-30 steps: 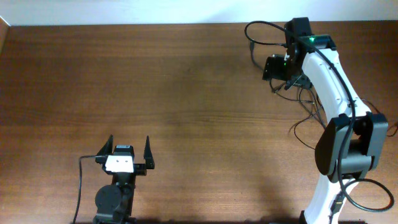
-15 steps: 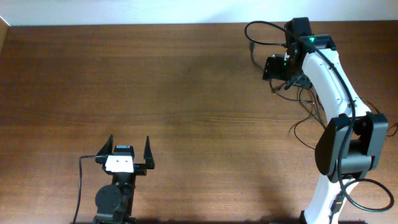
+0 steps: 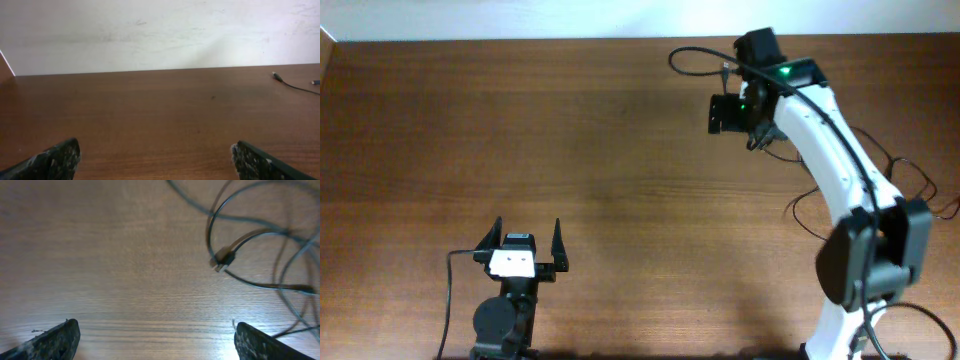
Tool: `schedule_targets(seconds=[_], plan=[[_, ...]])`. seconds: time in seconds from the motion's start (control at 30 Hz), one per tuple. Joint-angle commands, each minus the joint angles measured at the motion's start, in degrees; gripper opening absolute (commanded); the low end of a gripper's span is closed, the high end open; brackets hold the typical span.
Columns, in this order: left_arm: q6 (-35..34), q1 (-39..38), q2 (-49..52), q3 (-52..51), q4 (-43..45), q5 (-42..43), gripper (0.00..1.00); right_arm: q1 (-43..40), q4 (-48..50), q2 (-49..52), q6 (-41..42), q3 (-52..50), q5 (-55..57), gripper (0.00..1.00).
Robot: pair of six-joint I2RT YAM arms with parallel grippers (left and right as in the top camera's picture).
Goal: Untangle cables
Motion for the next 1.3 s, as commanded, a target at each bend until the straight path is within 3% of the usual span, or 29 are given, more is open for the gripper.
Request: schedule_targets(seconds=[0.0,0.5,0.87,1.07,1.27], plan=[[0.90,0.33,-0.50,-0.15,-0.31,0.63,0.99,-0.17,0.02,-7.80,0.07,0.22,0.09,0.98],[0.92,0.33,-0.50,-0.15,-0.31,0.63,0.99,-0.20,-0.02,-38.01,0.07,0.20,0.09,0.98],[0.90,0.33,-0.50,-0.15,-0.31,0.63,0.99,-0.42,-0.87,-53.24,0.04,0.17,0.24,0.98],[0.90,0.33,-0.50,-0.15,-0.31,0.63,0.99,-7.56,-6.58,-63.89,0.02,-0.31,0.26,0.98],[0.90,0.33,-0.50,-0.15,-0.31,0.63,0.99,-15.78,-6.84,-76.91,0.07,-13.16,0.24,0.99]])
